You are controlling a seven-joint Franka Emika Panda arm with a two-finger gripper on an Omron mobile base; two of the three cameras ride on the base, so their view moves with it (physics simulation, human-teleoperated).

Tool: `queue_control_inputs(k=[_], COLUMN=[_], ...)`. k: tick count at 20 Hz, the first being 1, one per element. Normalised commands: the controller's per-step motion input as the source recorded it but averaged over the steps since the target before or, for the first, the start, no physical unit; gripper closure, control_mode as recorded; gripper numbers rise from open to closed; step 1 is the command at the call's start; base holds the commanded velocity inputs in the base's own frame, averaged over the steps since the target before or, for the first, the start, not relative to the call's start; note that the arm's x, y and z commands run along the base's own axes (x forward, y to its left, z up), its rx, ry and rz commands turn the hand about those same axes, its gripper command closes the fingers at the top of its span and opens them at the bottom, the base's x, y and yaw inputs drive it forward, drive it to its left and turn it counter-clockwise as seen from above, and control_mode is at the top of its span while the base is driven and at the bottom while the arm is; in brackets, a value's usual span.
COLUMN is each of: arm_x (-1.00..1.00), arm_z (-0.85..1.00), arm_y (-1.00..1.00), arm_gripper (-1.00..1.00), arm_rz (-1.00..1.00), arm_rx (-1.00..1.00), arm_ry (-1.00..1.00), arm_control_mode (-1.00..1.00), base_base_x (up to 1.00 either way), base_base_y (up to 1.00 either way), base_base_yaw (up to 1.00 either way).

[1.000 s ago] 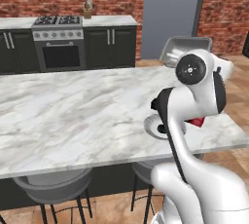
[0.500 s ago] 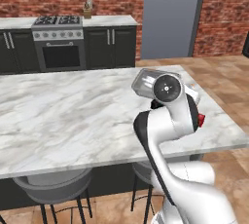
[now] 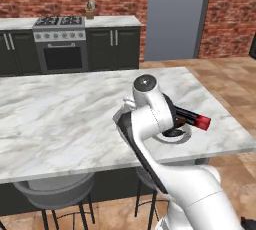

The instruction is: Retrieve the tupperware and aluminum foil from the cabinet and place them on the dining counter near the plate with eggplant and sweet potato to prepare for storing leftovers.

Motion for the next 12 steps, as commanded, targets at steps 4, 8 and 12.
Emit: queue_control_inputs(k=[4, 8, 12], arm_x=[0.41, 0.43, 0.51], arm_z=[-0.64, -0.73, -0.96], arm_y=[0.00, 0.00, 0.00], arm_gripper=[1.00, 1.00, 1.00], arm_rz=[0.00, 0.00, 0.00], arm_rx=[0.00, 0.00, 0.01], arm_ry=[0.27, 0.07, -0.02], arm_control_mode=[-1.00, -1.00, -1.00], base_base_x=[0.00, 0.00, 0.00], base_base_y=[0.00, 0.00, 0.00], base_base_yaw=[0.00, 0.00, 0.00])
